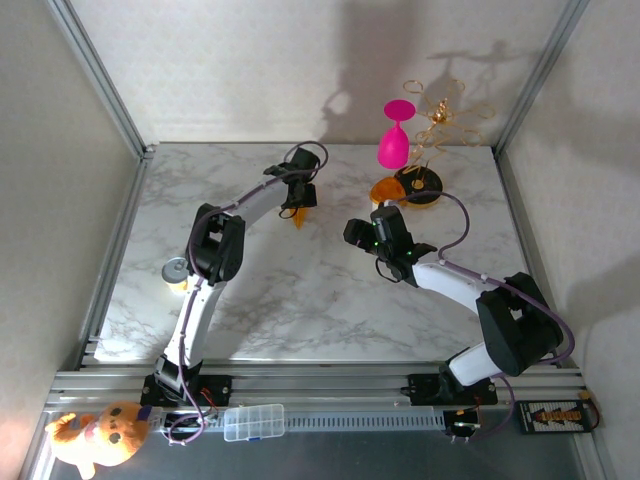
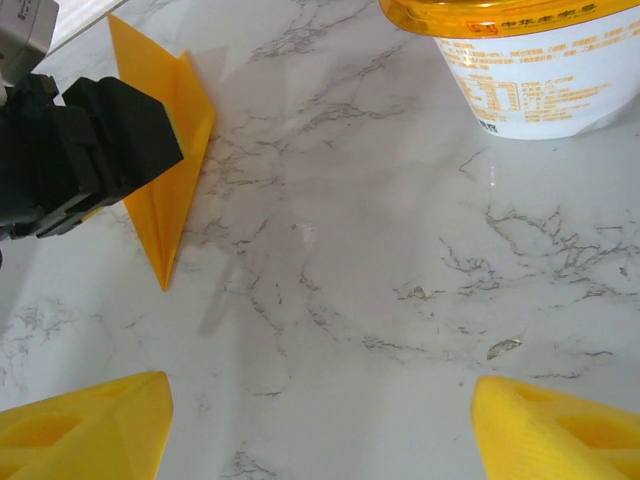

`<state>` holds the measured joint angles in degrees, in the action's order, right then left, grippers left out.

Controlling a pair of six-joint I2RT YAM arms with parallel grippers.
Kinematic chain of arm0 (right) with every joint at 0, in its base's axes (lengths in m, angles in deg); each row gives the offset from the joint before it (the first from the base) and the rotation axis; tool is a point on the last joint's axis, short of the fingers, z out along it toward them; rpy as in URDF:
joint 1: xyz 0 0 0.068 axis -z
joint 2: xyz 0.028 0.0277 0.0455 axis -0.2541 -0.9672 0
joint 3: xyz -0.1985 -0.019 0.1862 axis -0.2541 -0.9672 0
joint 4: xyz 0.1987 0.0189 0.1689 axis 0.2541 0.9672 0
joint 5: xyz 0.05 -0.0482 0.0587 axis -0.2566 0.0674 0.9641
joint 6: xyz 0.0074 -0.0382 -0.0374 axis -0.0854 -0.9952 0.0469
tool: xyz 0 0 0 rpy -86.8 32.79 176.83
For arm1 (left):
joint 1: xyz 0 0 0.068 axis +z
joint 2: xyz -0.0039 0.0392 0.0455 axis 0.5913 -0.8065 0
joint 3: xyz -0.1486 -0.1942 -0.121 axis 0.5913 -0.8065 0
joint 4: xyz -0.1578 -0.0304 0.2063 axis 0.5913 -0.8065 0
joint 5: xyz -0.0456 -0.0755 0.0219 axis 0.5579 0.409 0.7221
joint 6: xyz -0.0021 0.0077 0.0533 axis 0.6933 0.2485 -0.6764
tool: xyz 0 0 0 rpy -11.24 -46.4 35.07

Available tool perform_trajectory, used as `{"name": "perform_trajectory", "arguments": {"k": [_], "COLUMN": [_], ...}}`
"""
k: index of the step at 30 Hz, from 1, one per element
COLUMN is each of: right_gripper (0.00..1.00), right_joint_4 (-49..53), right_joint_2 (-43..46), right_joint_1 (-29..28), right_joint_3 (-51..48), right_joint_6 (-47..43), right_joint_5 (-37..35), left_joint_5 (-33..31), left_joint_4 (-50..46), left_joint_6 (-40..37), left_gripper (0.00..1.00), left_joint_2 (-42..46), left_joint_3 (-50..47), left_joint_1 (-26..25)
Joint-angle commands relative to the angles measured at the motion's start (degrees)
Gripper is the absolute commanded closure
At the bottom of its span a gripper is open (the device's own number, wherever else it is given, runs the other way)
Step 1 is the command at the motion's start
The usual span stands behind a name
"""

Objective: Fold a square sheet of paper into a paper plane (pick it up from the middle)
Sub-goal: Move the paper plane to the top-center of the table.

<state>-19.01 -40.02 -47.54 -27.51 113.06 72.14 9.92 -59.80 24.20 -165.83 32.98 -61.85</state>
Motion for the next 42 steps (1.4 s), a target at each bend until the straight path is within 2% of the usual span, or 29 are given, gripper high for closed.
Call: {"name": "perform_trajectory", "arguments": {"k": [1,9,15,21,27,29,32,38,42], "right_gripper": [0.21,0.2,0.19,0.17,0.08,0.07,0.07,0.07,0.08], "right_joint_4": [0.2,1.0,1.6,1.7,2.2,2.2,1.9,2.1,2.1], "right_joint_2": [0.3,0.8,2.4,3.0,3.8,3.8,3.3,2.7,2.5], "right_joint_1": [0.3,0.4,1.1,1.3,1.6,1.9,2.1,2.2,2.2], "right_joint_3": [0.2,1.2,2.1,2.3,2.1,2.0,2.1,1.8,1.7], "right_joint_6": [0.5,0.3,-0.7,-1.9,-2.8,-2.8,-2.5,-1.9,-1.6], "right_joint_5": [0.1,-1.1,-2.9,-3.2,-5.1,-5.0,-4.0,-2.9,-2.6], "left_joint_5": [-0.3,-2.3,-1.4,0.2,1.5,4.8,6.3,-0.4,-1.2], "left_joint_4": [-3.2,-3.9,-1.0,5.8,16.9,19.0,17.1,12.9,11.2], "left_joint_6": [0.1,0.0,0.4,2.0,3.5,4.3,5.6,7.6,7.1], "left_gripper": [0.46,0.42,0.35,0.34,0.25,0.26,0.33,0.42,0.44], "left_joint_2": [2.3,5.7,11.6,18.6,25.7,25.4,21.5,15.3,11.9], "left_joint_3": [2.0,2.4,0.0,-8.8,-20.9,-22.9,-21.9,-19.1,-16.8], "left_joint_1": [0.5,0.6,0.9,1.0,1.2,1.1,0.7,0.3,0.1]}}
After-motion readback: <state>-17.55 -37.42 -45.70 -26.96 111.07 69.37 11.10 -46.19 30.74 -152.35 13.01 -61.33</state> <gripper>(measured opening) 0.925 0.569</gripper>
